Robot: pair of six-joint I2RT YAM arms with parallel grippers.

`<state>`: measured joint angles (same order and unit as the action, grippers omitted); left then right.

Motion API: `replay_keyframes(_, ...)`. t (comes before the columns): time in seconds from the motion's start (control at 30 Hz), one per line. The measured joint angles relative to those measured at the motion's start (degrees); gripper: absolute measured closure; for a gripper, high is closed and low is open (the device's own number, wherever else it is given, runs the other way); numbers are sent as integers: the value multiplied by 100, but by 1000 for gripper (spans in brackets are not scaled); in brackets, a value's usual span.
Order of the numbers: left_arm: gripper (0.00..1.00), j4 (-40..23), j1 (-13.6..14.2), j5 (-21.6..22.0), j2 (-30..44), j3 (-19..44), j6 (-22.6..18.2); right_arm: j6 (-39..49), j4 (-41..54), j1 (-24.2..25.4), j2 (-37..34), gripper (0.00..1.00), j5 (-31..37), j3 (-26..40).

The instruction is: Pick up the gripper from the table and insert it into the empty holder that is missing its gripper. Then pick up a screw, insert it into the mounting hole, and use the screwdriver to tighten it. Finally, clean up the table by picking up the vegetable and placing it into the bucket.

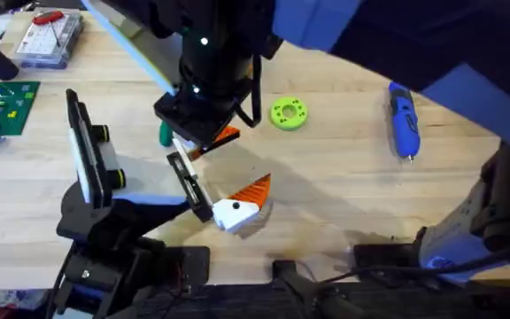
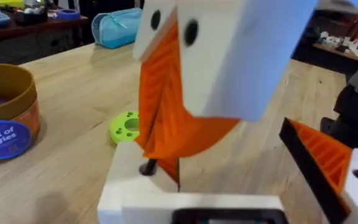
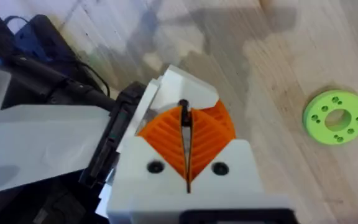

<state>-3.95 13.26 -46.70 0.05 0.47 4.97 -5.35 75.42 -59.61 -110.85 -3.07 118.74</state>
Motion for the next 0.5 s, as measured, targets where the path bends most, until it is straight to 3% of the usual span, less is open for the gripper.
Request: replay_keyframes(0.5, 13, 0, 0, 0, 0, 0, 0, 150, -222, 0, 0, 998, 2, 0)
